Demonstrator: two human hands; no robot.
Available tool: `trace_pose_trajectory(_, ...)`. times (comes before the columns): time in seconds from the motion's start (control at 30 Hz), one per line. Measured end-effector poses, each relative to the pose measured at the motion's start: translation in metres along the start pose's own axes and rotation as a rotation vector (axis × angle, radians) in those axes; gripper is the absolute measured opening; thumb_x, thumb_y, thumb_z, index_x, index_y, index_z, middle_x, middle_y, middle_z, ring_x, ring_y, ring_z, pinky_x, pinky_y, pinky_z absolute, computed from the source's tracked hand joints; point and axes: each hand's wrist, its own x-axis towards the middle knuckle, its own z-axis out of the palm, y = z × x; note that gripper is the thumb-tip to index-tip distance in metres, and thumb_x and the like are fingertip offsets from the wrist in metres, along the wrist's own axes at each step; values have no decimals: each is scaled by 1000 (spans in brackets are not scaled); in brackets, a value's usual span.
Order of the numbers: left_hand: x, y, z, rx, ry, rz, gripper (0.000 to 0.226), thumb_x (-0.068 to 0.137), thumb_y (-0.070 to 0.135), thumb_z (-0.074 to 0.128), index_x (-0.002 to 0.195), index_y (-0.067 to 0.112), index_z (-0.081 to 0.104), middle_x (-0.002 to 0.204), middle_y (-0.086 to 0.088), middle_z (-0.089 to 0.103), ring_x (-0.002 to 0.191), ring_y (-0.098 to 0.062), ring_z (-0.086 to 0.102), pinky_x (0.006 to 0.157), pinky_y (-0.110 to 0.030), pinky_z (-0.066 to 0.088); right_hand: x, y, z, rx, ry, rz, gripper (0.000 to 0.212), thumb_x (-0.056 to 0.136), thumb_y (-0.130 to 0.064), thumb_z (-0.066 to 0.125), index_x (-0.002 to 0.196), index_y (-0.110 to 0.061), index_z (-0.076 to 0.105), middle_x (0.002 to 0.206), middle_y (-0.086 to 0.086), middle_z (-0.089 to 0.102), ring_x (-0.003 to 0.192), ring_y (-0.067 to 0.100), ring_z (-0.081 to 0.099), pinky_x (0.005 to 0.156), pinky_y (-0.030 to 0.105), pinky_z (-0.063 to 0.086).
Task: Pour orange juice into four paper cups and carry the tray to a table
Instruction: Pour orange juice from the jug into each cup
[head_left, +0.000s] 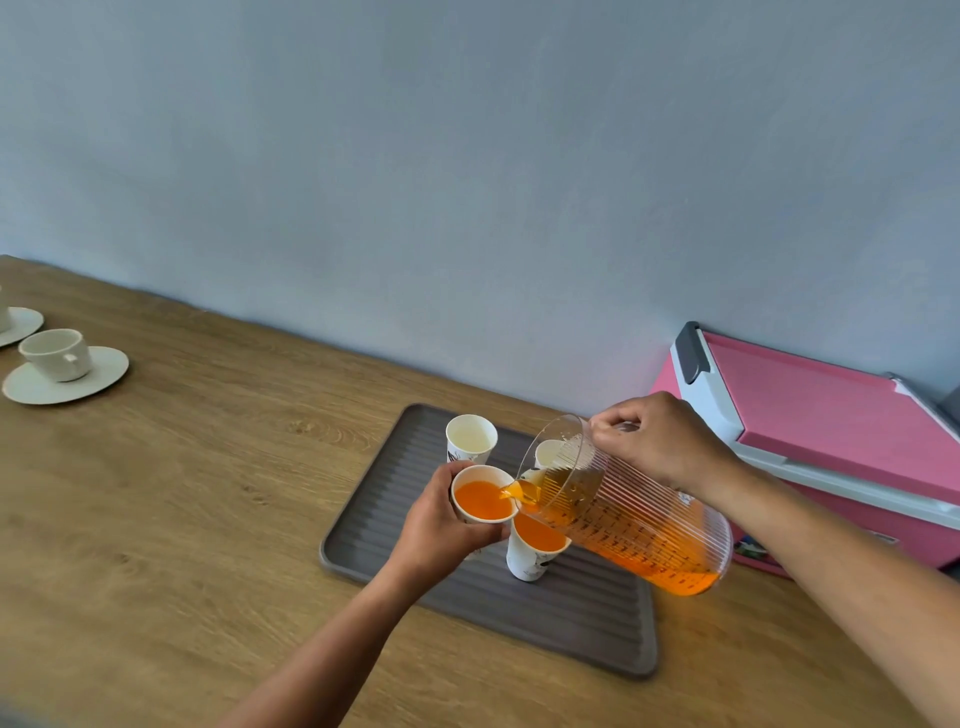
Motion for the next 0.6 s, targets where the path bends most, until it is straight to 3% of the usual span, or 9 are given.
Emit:
trace_pose_trajectory(0.13,0,-2,0,-34,-6,-14,77,63,32,88,124,36,42,115,16,57,105,-4,58,85,-22,50,-1,-1,0,0,4,1,17,85,-38,66,83,-26,78,91,-16,72,94,6,68,88,31,54)
trace_pose_trajectory(0.4,-2,-2,-1,-63,-13,-23,77,64,32,88,125,35,41,114,17,57,104,-3,57,76,-14,46,-1,-3,0,-14,13,-1,17,86,-35,66,82,-24,78,85,-19,71,90,3,67,85,28,55)
trace_pose_trajectory(0.6,-3,-5,-1,-105,-26,-42,78,63,31,89,126,32,43,115,14,59,106,-6,59,78,-15,47,-2,-5,0,-17,9,-2,20,87,-36,65,86,-21,79,85,-20,69,90,3,67,84,28,55)
